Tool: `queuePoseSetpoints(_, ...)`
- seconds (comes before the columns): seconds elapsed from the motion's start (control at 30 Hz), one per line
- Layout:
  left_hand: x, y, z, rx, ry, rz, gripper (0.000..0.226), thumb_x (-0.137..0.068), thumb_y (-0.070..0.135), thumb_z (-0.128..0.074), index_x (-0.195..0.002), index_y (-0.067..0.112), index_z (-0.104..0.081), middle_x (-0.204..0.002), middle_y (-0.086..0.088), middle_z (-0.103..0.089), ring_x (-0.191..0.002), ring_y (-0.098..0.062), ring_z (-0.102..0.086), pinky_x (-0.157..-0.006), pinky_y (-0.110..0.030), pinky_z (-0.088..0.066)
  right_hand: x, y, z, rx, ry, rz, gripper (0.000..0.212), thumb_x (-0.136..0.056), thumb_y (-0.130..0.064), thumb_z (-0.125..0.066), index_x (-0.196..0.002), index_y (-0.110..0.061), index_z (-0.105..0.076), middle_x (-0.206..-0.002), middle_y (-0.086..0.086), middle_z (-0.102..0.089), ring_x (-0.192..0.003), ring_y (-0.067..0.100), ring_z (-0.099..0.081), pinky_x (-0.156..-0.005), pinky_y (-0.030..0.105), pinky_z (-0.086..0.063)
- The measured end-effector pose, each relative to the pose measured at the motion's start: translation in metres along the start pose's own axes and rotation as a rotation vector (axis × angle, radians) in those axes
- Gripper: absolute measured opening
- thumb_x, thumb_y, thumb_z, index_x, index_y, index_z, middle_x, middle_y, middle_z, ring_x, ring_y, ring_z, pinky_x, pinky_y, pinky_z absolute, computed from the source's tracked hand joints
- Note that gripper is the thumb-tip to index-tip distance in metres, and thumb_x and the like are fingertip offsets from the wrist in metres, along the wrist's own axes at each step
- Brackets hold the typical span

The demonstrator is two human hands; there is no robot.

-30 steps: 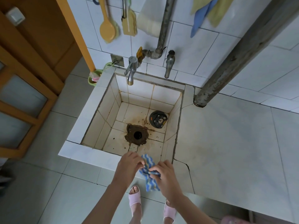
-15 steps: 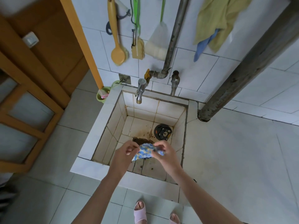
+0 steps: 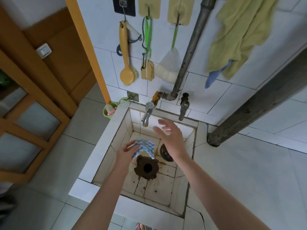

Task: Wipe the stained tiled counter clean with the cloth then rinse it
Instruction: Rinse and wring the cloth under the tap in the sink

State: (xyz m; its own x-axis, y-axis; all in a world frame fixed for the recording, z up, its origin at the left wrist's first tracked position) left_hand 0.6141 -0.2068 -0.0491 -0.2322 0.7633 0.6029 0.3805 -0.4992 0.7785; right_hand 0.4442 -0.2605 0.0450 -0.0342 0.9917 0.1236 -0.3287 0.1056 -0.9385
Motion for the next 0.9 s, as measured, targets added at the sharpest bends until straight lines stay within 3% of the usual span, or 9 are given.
queuePoseSetpoints(0.13,-0.019,0.013,-0.02,0.022,0.042,-0.018,0.029,-0.082,0.002,-0.064,-0.11,0.01,-0.061,-0.103,-0.01,-0.065,-0.086,-0.016,-0.063,-0.062,-0.016,-0.05,-0.029,-0.025,-0.005,0.028,-0.004,0.06,0.053,-0.078,-0.044,-0.071,-0.126,-0.031,-0.051,-0.121,-0.012,-0.051,-0.106,0.007,-0.049,-0.091,0.024,-0.043)
queuePoseSetpoints(0.3,-0.034,0.018,-0.03,-0.032,0.059,-0.063,0.029,-0.083,0.003,-0.064,-0.111,0.006,-0.063,-0.107,-0.015,-0.066,-0.088,-0.02,-0.063,-0.07,-0.02,-0.049,-0.041,-0.038,-0.015,0.291,0.03,0.18,0.065,-0.07,-0.053,-0.073,-0.124,-0.023,-0.051,-0.117,-0.007,-0.051,-0.113,0.014,-0.046,-0.098,0.037,-0.041)
queuePoseSetpoints(0.47,-0.04,0.019,-0.028,-0.018,0.064,-0.025,0.026,-0.085,0.004,-0.062,-0.111,0.008,-0.063,-0.098,-0.009,-0.067,-0.088,-0.02,-0.064,-0.074,-0.024,-0.053,-0.04,-0.035,-0.019,0.318,0.096,0.199,0.054,-0.073,-0.049,-0.071,-0.117,-0.022,-0.053,-0.11,-0.009,-0.054,-0.109,0.01,-0.043,-0.099,0.035,-0.039)
queuePoseSetpoints(0.57,-0.044,0.019,-0.025,-0.008,0.05,-0.008,0.024,-0.086,0.002,-0.059,-0.109,0.008,-0.061,-0.108,-0.016,-0.065,-0.098,-0.027,-0.062,-0.075,-0.029,-0.054,-0.042,-0.035,-0.019,0.364,0.111,0.219,0.059,-0.071,-0.052,-0.072,-0.118,-0.022,-0.053,-0.113,-0.008,-0.055,-0.11,0.011,-0.045,-0.099,0.032,-0.037)
queuePoseSetpoints(0.67,-0.048,0.02,-0.024,0.066,0.008,0.014,0.022,-0.087,0.0,-0.057,-0.109,0.005,-0.058,-0.113,-0.022,-0.061,-0.097,-0.029,-0.062,-0.072,-0.028,-0.057,-0.044,-0.034,-0.021,0.386,0.125,0.224,0.06,-0.071,-0.048,-0.073,-0.121,-0.02,-0.053,-0.115,-0.005,-0.055,-0.111,0.015,-0.046,-0.099,0.033,-0.036)
queuePoseSetpoints(0.8,-0.053,0.028,-0.022,0.065,-0.032,0.005,0.026,-0.089,-0.002,-0.054,-0.115,0.001,-0.056,-0.116,-0.022,-0.06,-0.089,-0.025,-0.064,-0.065,-0.024,-0.057,-0.043,-0.031,-0.024,0.336,0.078,0.231,0.059,-0.072,-0.037,-0.07,-0.125,-0.017,-0.052,-0.116,-0.001,-0.052,-0.111,0.018,-0.044,-0.1,0.04,-0.038)
queuePoseSetpoints(0.9,-0.055,0.032,-0.02,0.029,-0.049,0.014,0.03,-0.089,-0.002,-0.054,-0.119,0.0,-0.055,-0.115,-0.021,-0.061,-0.096,-0.029,-0.063,-0.067,-0.023,-0.057,-0.045,-0.026,-0.021,0.275,-0.015,0.206,0.06,-0.075,-0.031,-0.068,-0.13,-0.019,-0.049,-0.118,-0.003,-0.048,-0.113,0.017,-0.043,-0.102,0.041,-0.037)
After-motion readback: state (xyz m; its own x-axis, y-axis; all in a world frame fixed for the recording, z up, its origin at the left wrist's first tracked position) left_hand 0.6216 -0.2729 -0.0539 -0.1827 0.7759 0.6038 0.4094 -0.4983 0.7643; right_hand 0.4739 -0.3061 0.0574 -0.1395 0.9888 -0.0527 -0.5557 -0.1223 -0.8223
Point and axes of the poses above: each hand's wrist, its own x-axis away from the middle knuckle, its own z-axis out of the back of the hand, y = z × x, the point moved 6 cm from there along -x, towards the middle knuckle
